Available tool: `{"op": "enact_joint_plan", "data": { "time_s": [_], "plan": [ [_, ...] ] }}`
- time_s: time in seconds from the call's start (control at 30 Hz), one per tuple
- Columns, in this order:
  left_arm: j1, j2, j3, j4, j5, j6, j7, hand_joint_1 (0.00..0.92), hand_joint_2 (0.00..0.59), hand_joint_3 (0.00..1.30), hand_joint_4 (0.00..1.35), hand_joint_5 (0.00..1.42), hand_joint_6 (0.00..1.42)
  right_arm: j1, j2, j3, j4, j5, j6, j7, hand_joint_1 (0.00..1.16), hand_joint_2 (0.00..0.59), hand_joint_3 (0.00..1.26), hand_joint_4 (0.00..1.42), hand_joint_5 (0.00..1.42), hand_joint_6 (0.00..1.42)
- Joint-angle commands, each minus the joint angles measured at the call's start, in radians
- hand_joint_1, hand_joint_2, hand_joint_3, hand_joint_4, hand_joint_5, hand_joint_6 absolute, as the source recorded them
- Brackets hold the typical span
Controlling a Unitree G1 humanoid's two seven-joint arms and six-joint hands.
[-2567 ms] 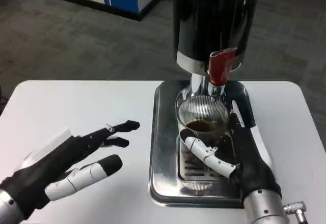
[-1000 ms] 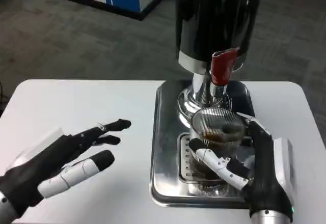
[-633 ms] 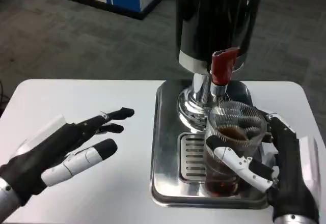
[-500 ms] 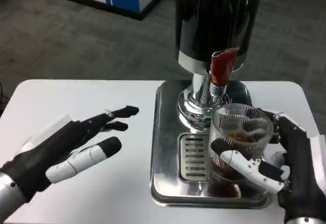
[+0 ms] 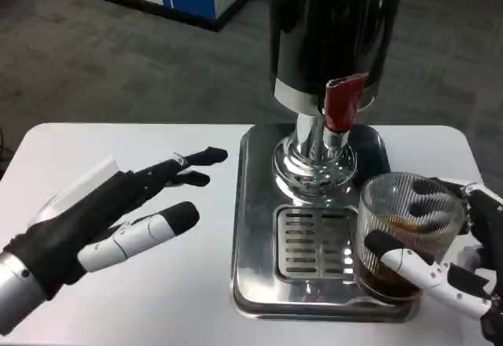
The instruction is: Grasp the cup under the faucet to collect the drink, then remove the cup.
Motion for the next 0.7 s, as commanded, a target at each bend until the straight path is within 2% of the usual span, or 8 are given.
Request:
{"op": "enact_joint_plan", "data": {
  "time_s": [0.03, 0.37, 0.7],
  "plan": [
    [0.013, 0.009, 0.000, -0.071, 0.010, 0.017, 0.008, 0.000, 0.061, 0.18, 0.09, 0.16, 0.11, 0.011, 0.007, -0.009, -0.091, 0.034, -0.053, 0.021, 0.86, 0.158, 1.06, 1.29, 1.42, 1.42],
    [0.066, 0.033, 0.008, -0.215, 0.048, 0.035, -0.002, 0.000, 0.051, 0.16, 0.07, 0.14, 0.09, 0.064, 0.019, 0.009, -0.241, 0.069, -0.031, 0.093, 0.91, 0.128, 1.09, 1.30, 1.42, 1.42],
    [0.221, 0.099, 0.089, -0.401, 0.065, 0.012, -0.026, 0.000, 0.038, 0.13, 0.03, 0.11, 0.06, 0.136, 0.006, 0.046, -0.330, 0.066, -0.044, 0.172, 0.93, 0.118, 1.09, 1.30, 1.42, 1.42]
  ]
}}
